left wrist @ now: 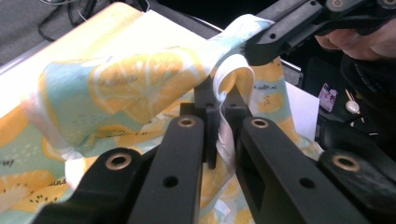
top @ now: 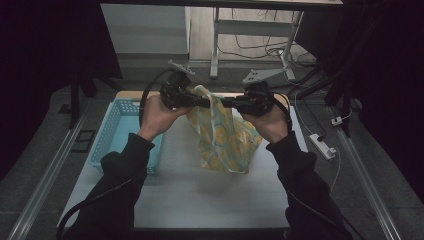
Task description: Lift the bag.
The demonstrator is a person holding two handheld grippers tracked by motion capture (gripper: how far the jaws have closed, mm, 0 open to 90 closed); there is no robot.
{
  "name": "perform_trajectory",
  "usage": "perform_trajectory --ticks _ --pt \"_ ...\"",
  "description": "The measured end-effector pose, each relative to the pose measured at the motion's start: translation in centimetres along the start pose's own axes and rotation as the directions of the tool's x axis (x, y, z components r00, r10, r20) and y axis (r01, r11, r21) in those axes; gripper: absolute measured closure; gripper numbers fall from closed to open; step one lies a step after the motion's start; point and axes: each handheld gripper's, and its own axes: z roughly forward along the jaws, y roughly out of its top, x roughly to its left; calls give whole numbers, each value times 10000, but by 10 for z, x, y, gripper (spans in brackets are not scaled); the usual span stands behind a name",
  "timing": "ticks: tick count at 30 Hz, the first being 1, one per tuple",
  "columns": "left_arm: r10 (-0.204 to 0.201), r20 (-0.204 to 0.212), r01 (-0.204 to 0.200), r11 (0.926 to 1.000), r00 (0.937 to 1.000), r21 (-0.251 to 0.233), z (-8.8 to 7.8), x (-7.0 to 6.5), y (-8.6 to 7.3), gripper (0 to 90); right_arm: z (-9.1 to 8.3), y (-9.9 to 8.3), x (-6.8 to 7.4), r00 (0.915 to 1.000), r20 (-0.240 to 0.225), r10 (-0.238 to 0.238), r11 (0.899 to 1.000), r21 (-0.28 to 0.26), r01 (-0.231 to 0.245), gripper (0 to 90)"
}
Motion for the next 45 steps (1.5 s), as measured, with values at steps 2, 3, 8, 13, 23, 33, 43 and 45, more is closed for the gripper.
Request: perform_trajectory --ticks 2,3,8,13,23,33,43,45 --pt "-8 -5 8 9999 10000 -121 -5 0 6 889 -4 7 0 10000 58 -33 10000 -91 33 900" --pt "-3 -31 3 9999 10000 -164 -8 0 9 889 -6 10 0 10000 71 -45 9999 -157 46 900" --pt "80 -293 -90 9994 9995 -325 -18 -4 25 889 -15 27 -1 9995 276 -141 9992 -374 151 900" --pt "72 -462 -105 9974 9989 -716 -30 -8 39 889 -23 40 0 9992 370 -155 9978 -641 179 900" --pt "247 -804 -376 9858 9965 -1634 -63 -18 62 889 -46 68 6 9962 773 -403 9926 -1108 488 900" --pt "87 -752 -252 9746 9971 -2227 -75 -16 69 888 -59 84 7 9916 1218 -437 9874 -1456 614 900" --pt "-215 -569 112 9842 9981 -1765 -40 6 48 886 -27 57 -7 9956 932 135 9932 -1166 -25 900" --pt "-155 -698 40 9868 9974 -1619 -33 8 44 885 -21 51 -9 9960 873 190 9935 -1139 -90 900"
